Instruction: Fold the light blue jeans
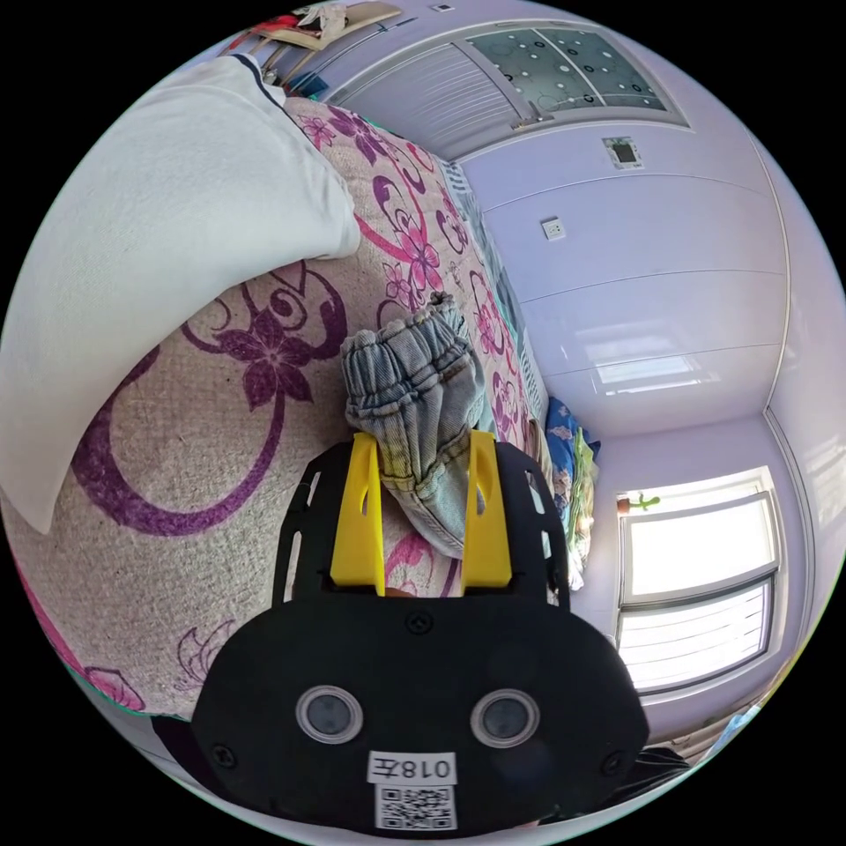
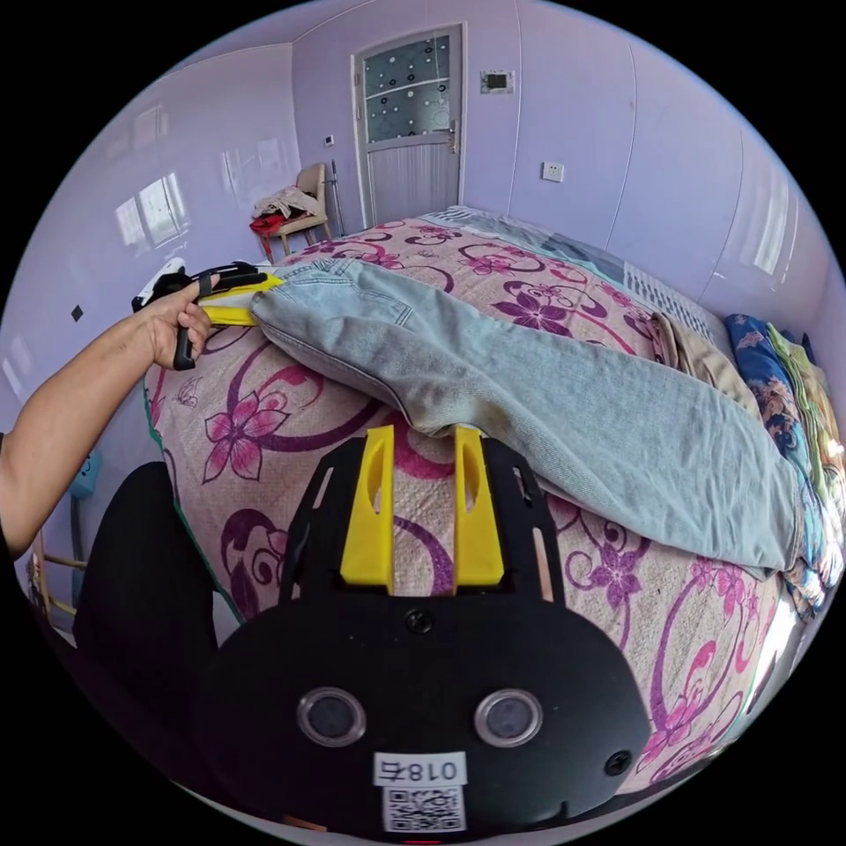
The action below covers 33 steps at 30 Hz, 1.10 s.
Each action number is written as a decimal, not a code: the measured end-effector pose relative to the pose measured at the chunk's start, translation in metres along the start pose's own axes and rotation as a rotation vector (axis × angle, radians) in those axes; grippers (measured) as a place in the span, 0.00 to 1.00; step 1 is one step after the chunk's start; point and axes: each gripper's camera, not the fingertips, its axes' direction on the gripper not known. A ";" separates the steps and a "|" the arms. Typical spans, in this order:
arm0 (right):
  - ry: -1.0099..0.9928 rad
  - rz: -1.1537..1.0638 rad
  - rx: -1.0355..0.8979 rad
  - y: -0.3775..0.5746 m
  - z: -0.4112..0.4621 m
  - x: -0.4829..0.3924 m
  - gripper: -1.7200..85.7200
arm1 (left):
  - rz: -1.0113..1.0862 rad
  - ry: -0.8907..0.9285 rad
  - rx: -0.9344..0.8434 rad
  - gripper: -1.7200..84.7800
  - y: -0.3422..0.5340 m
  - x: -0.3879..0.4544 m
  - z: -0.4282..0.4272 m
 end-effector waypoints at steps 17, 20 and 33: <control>-0.007 0.061 -0.047 0.032 0.035 -0.030 0.12 | -0.030 0.024 0.005 0.18 0.006 -0.024 -0.003; -0.011 0.047 -0.102 0.036 0.046 -0.032 0.13 | -0.036 0.033 0.006 0.18 0.009 -0.028 -0.005; 0.052 0.035 -0.012 0.033 0.015 -0.034 0.11 | -0.041 0.049 0.009 0.18 0.028 -0.043 -0.015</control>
